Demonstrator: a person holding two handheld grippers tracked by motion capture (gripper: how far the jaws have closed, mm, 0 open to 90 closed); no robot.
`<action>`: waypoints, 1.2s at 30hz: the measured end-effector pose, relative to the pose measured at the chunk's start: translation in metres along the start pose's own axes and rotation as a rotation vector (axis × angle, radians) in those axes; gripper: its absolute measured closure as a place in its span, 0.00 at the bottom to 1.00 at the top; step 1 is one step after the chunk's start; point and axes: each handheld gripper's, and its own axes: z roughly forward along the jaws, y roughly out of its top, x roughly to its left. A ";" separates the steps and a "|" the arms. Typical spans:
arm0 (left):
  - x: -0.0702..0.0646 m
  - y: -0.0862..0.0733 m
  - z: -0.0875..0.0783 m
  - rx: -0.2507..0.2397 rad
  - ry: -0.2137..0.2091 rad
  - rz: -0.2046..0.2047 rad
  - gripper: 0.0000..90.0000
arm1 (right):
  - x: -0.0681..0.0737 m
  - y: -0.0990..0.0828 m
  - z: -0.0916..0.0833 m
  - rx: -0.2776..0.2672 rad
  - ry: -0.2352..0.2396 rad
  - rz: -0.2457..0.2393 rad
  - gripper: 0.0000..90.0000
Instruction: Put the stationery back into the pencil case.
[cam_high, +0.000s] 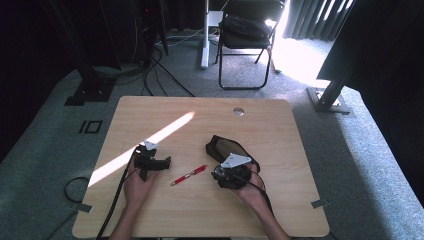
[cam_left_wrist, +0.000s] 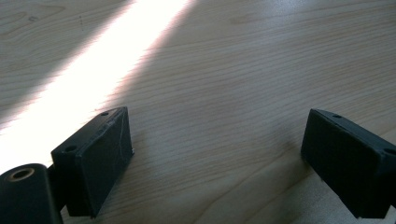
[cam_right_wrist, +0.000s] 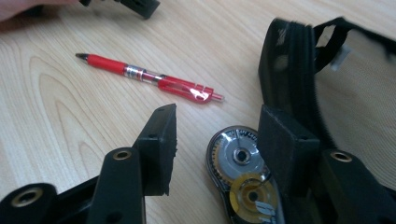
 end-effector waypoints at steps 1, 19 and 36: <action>0.000 0.000 0.000 0.000 0.000 0.000 0.10 | 0.000 -0.001 0.002 0.001 0.002 0.002 0.52; 0.000 0.000 0.000 0.000 0.000 0.000 0.10 | 0.003 -0.004 0.032 0.054 -0.060 -0.016 0.37; 0.000 0.000 0.000 0.000 0.000 0.000 0.10 | 0.007 0.001 0.044 0.059 -0.079 -0.038 0.36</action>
